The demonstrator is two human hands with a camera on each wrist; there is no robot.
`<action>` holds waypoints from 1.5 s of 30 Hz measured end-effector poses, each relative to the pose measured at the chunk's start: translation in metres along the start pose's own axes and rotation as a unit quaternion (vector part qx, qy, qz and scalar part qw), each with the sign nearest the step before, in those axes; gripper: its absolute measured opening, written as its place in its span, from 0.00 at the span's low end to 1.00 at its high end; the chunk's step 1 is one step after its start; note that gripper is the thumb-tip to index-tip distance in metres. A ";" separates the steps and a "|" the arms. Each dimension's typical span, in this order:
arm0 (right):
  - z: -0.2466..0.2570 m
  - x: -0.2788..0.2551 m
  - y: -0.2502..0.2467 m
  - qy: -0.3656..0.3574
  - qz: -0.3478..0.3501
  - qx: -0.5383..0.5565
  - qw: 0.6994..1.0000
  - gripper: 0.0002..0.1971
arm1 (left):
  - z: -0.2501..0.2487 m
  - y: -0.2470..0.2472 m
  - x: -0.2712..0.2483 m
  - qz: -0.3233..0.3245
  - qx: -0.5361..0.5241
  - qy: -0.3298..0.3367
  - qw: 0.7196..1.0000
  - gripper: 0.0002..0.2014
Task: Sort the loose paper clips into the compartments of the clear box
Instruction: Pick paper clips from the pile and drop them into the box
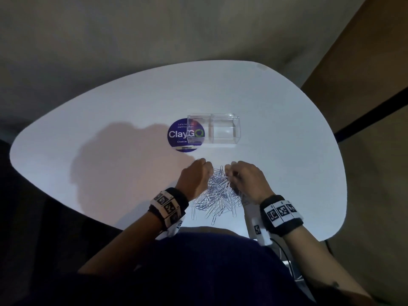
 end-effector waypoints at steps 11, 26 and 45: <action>-0.017 -0.011 -0.008 0.011 0.029 0.011 0.999 0.08 | 0.024 -0.003 -0.023 -0.002 0.042 0.024 0.999 0.09; 0.002 0.002 0.015 -0.026 0.017 0.015 0.999 0.05 | 0.011 -0.001 0.005 -0.032 0.081 0.055 0.995 0.03; -0.001 0.001 0.008 -0.020 0.016 -0.006 1.000 0.12 | -0.013 0.010 -0.007 -0.044 0.068 0.069 0.994 0.14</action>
Point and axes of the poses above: each hand's wrist, its own x-axis towards the middle knuckle, its own y-axis out of the palm, z = x × y, the point moved 4 cm from there along x, towards the middle knuckle, and after that the axes turned 7 degrees about x, right-handed, at the moved point
